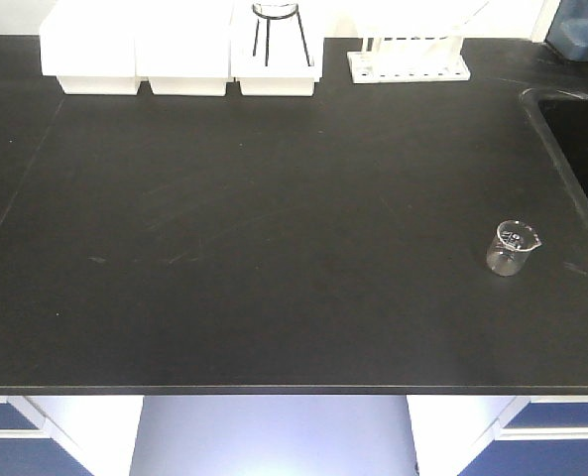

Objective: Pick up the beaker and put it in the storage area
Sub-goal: 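Raise the right arm and move the right gripper toward the clear beaker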

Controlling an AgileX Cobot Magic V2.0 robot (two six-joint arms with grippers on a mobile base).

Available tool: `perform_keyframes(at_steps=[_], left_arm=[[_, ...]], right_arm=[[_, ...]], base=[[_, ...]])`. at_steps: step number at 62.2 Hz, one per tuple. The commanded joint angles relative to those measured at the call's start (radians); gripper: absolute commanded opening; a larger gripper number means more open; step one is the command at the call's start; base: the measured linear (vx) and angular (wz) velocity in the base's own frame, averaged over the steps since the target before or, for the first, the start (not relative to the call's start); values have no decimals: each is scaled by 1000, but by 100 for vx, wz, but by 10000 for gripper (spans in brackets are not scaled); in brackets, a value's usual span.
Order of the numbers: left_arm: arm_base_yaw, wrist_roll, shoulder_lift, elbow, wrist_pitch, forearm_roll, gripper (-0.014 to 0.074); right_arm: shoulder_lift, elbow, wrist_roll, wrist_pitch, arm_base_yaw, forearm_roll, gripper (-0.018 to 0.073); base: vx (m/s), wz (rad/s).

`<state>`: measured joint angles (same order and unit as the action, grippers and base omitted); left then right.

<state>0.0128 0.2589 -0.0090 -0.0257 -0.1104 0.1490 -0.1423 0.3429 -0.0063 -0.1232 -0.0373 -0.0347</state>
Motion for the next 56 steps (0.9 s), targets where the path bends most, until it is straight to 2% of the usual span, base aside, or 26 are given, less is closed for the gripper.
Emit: perform_keyframes(at_steps=[1,9,18,24,35,44,50,56], left_arm=[[-6,6,-19,-22,85,-6,-8],[-6,6,-19,-22,85,-6,-8],[-6,6,-19,-22,85,-6,-8],[-6,6,-19,-22,85,-6,-8],[-6,6,-19,-22,85,-6,-8],[-6,6,-19,-22,85,-6,-8],[-6,6,-19,-22,85,-6,-8],[-6,6,-19,-22,85,-6,-8]], right_arm=[[-103,108,-2,36,3,-3,-8],[-182,169,-2,43,3,2,-8],[-218,175,-2,123,3,8,-8],[-225,175,-2,123,3,17,-5],[-225,175,-4,34,3,13,63],[-225,175,-4,-1,3,13,218],[-225,175,-4,0,3,13,379],[-225,175,-4,0,3,13,587]], base=[[0,0],[0,0],[0,0],[0,0],[0,0],[0,0],[0,0],[0,0]])
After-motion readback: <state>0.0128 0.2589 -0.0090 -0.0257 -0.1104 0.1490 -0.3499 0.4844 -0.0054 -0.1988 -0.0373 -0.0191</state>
